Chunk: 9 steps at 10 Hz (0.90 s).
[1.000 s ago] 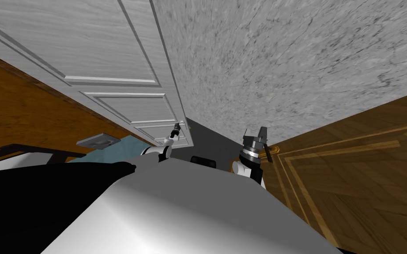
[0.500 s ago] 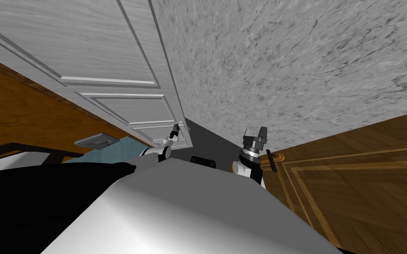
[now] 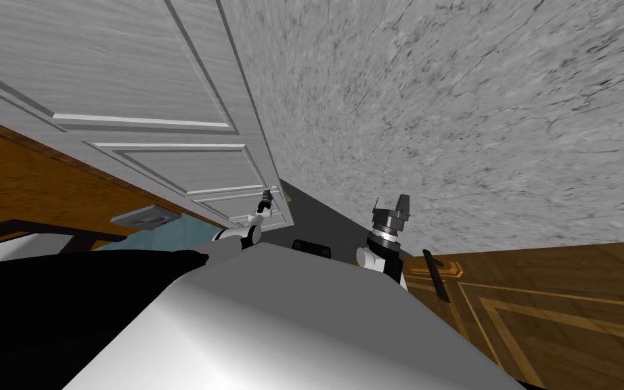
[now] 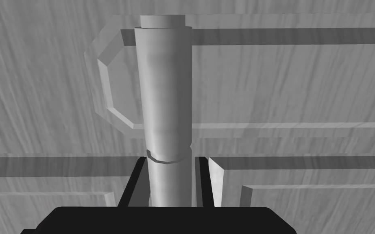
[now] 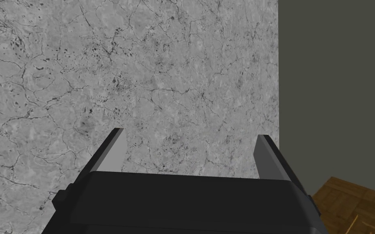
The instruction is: Push the door open
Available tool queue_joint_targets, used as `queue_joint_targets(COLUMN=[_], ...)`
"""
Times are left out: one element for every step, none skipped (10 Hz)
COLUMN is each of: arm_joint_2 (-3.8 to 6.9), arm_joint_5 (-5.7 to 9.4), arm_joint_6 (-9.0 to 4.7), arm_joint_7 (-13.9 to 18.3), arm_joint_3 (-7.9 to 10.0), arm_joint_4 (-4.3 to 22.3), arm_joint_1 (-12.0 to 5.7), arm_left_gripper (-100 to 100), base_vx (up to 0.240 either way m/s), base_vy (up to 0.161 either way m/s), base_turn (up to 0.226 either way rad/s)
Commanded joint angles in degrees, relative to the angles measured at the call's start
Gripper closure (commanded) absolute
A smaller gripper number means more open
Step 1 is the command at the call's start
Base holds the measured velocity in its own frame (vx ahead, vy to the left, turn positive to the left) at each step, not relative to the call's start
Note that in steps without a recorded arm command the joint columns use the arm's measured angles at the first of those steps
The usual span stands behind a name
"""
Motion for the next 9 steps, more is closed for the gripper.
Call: queue_joint_targets(arm_joint_2=[0.75,0.92,0.92,1.20,1.31,1.42,1.11,1.49,1.56], arm_joint_5=[0.46,0.67,0.67,1.02,1.16,1.29,1.17,1.46,1.53], arm_joint_6=[-0.59,-0.60,-0.60,-0.62,-0.62,-0.63,-0.25,-0.23,-0.24], arm_joint_7=[-0.44,-0.70,-0.70,-1.15,-1.32,-1.49,-1.26,-1.58,-1.67], arm_joint_3=[1.13,1.68,1.68,2.60,2.95,3.30,2.95,3.91,4.16], arm_joint_4=[0.62,0.70,0.70,0.84,0.89,0.94,0.35,0.40,0.43], arm_joint_1=[0.02,0.15,0.15,0.37,0.46,0.54,1.02,1.27,1.33], arm_left_gripper=[100,100,100,100,100,100,100,100,100], base_vx=[0.210,0.223,0.126,0.144,0.179,0.171,0.073,0.156,0.196], base_vy=[-0.051,-0.051,-0.022,-0.041,-0.056,-0.068,-0.029,-0.012,-0.012], base_turn=[0.086,0.062,0.042,0.043,0.063,0.065,0.044,0.048,0.053])
